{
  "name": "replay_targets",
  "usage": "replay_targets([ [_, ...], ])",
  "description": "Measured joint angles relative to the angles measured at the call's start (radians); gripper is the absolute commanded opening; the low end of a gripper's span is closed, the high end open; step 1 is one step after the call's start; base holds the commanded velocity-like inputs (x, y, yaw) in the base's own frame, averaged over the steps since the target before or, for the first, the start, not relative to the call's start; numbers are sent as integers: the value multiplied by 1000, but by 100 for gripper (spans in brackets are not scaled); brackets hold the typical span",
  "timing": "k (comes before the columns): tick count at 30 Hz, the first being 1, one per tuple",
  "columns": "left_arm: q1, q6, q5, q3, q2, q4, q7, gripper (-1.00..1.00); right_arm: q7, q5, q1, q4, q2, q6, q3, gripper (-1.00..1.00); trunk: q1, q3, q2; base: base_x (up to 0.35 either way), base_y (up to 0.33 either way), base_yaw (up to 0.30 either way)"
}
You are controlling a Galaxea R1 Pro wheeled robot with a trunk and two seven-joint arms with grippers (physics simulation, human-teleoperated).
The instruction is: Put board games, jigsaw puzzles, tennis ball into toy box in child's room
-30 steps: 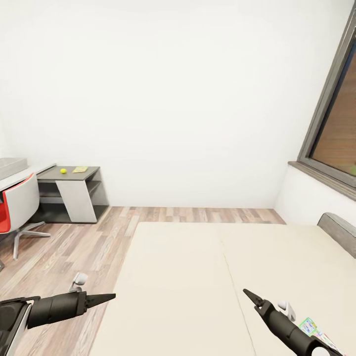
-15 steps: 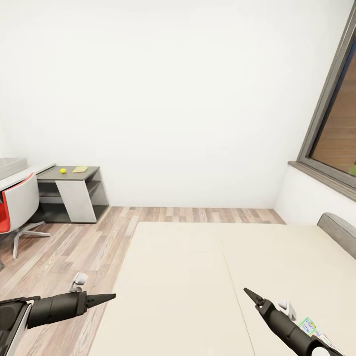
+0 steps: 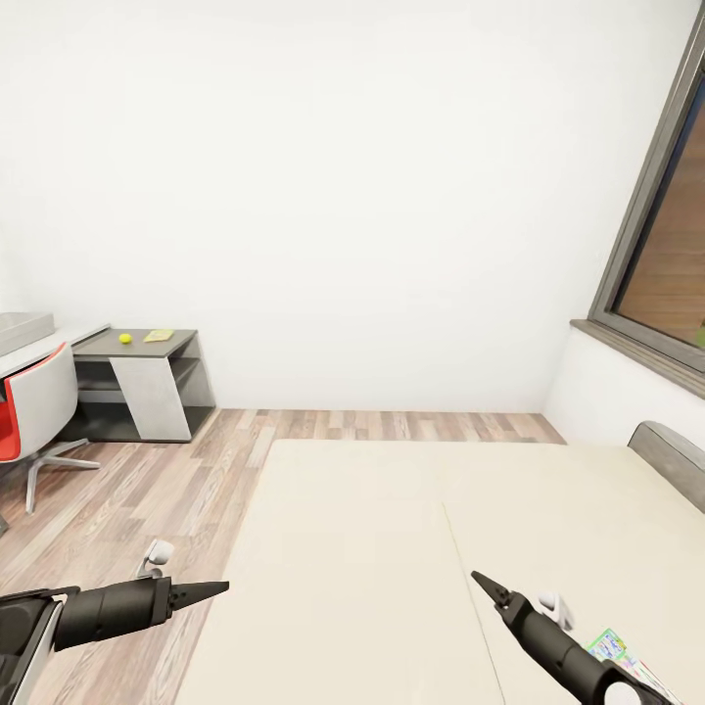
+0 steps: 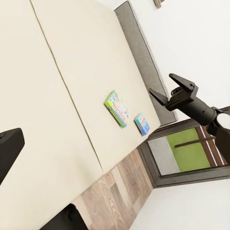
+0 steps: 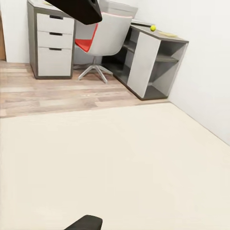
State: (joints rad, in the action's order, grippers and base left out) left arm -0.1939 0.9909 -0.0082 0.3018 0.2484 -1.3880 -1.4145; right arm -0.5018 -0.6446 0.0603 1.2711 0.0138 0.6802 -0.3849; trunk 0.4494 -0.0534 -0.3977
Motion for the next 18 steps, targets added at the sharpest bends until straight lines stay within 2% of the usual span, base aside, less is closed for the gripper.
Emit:
replay_targets([
  [18,0,0,0,0,0,0,0,100,0,1,0,-1,0,-1,12,100,0,0,0,0,0,0],
])
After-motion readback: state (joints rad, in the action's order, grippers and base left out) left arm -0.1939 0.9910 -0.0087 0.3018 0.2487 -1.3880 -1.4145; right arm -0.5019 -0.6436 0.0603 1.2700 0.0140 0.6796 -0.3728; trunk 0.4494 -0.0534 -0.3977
